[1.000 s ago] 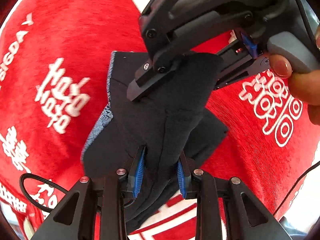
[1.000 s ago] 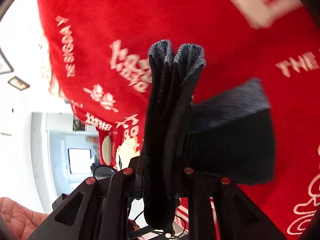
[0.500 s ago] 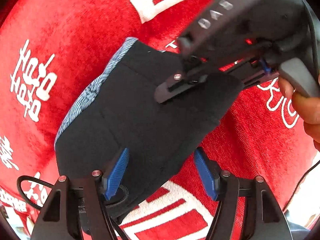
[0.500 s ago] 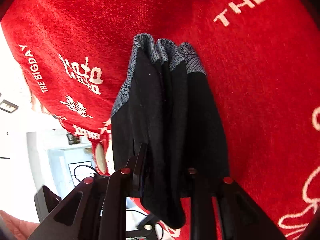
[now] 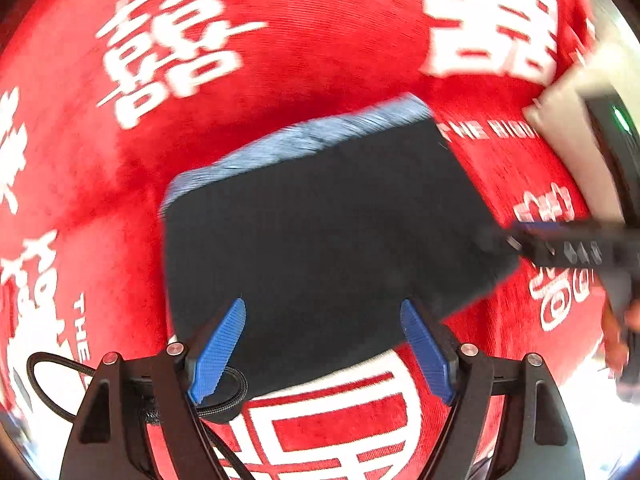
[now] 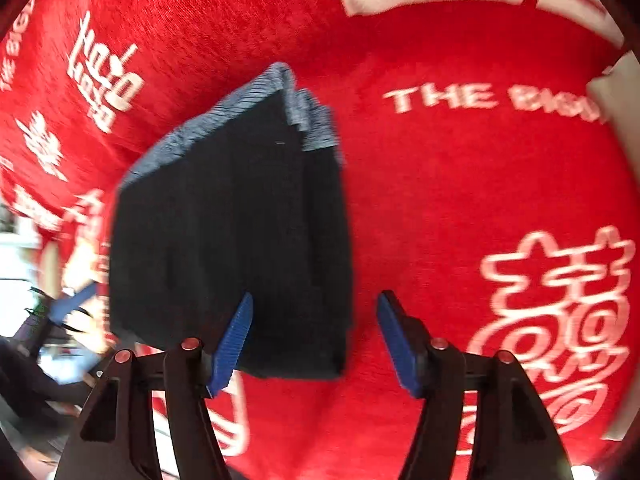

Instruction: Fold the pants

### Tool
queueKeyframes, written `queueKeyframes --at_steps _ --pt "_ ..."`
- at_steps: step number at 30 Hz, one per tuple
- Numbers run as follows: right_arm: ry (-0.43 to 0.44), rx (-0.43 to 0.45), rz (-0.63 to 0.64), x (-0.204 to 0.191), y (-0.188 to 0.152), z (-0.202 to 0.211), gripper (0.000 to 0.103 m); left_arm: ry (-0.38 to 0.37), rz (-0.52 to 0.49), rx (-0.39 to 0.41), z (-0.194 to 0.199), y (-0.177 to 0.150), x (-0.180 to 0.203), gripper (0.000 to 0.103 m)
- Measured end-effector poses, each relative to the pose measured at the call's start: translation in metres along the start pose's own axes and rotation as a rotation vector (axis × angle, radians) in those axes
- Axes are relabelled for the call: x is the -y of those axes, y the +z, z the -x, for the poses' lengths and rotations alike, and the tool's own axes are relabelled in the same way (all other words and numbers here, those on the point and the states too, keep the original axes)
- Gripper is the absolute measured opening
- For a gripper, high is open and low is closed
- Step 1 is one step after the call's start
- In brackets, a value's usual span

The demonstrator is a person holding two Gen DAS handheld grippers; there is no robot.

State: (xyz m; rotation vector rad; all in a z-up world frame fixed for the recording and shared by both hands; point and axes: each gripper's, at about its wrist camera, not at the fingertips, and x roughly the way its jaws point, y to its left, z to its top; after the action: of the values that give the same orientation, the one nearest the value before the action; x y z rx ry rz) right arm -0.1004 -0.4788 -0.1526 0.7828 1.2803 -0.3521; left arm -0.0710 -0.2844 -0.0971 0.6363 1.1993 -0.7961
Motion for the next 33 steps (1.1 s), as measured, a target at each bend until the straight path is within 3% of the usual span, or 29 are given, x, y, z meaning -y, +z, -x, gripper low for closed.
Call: queueKeyframes --at_steps 4,5,6,9,13,19,29,33 --pt "-0.129 0.035 0.021 -0.008 0.002 0.016 0.068 0.052 0.112 -0.005 -0.006 0.005 -0.031 0.081" --pt "-0.142 0.053 0.033 -0.012 0.004 0.021 0.061 0.064 0.135 -0.001 -0.006 0.006 -0.036 0.081" --pt "-0.134 0.073 0.040 -0.014 0.005 0.026 0.047 0.077 0.159 0.001 -0.008 0.005 -0.044 0.081" --pt "-0.107 0.090 0.073 -0.025 0.009 0.030 0.036 0.092 0.209 -0.016 -0.019 0.004 -0.058 0.081" --pt "-0.100 0.070 0.119 -0.046 0.016 0.014 0.035 0.080 0.262 -0.079 -0.040 -0.005 -0.069 0.081" --pt "-0.155 0.027 0.134 -0.049 0.003 -0.013 0.036 0.050 0.276 -0.091 -0.055 -0.012 -0.073 0.084" --pt "-0.174 0.025 0.107 -0.043 -0.005 -0.020 0.048 0.034 0.279 -0.096 -0.058 -0.014 -0.079 0.084" --pt "-0.135 0.018 0.033 -0.034 -0.007 -0.024 0.055 0.026 0.274 -0.100 -0.058 -0.015 -0.081 0.084"
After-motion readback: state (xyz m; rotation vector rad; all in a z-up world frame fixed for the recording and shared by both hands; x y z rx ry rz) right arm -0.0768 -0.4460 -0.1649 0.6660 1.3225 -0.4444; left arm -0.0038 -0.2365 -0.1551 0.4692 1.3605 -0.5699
